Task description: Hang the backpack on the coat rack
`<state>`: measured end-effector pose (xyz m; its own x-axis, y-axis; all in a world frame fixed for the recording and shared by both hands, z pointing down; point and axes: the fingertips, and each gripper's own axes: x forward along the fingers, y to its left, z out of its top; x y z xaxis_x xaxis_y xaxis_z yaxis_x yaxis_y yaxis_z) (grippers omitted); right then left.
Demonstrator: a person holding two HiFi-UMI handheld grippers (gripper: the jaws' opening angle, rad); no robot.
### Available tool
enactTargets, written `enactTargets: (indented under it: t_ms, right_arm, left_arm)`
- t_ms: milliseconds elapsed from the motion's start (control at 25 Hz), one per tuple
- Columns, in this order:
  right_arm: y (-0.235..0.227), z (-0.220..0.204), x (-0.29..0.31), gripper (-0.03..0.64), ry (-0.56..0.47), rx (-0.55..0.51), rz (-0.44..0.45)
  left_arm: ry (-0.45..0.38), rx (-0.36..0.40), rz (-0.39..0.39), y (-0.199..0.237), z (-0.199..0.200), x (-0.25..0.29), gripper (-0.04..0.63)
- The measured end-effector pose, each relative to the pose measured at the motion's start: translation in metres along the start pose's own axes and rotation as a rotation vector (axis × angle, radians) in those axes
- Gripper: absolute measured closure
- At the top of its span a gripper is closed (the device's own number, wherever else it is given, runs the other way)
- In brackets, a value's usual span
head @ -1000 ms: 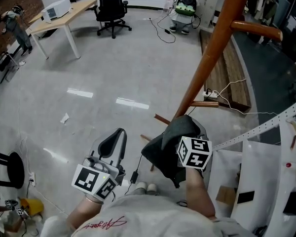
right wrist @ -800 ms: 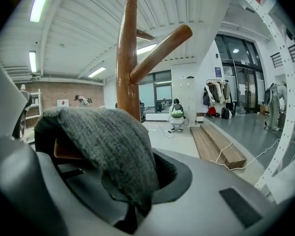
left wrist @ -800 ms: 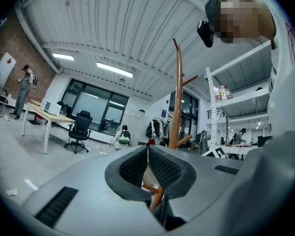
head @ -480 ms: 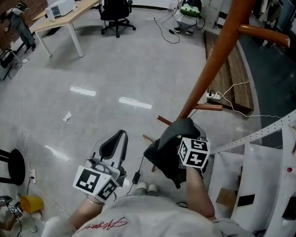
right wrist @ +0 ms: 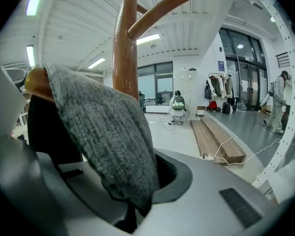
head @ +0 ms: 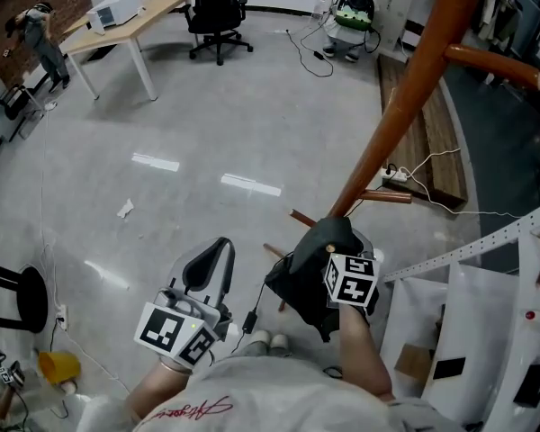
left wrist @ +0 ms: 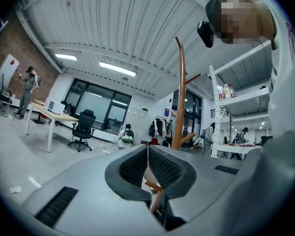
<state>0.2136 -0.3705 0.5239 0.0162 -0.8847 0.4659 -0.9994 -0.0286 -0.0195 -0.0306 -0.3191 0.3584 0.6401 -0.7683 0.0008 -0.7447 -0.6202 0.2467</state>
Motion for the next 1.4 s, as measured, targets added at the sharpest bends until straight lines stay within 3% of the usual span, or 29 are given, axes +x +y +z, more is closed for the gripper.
enactTargets:
  t_ms: [1080, 1400]
  right_arm:
    - [0.018, -0.026, 0.003, 0.597, -0.02, -0.112, -0.012]
    - [0.025, -0.025, -0.003, 0.474, -0.011, -0.146, 0.007]
  left_arm:
    - [0.016, 0.014, -0.036, -0.016, -0.003, -0.004, 0.575]
    - [0.017, 0.02, -0.041, -0.018, -0.001, -0.016, 0.575]
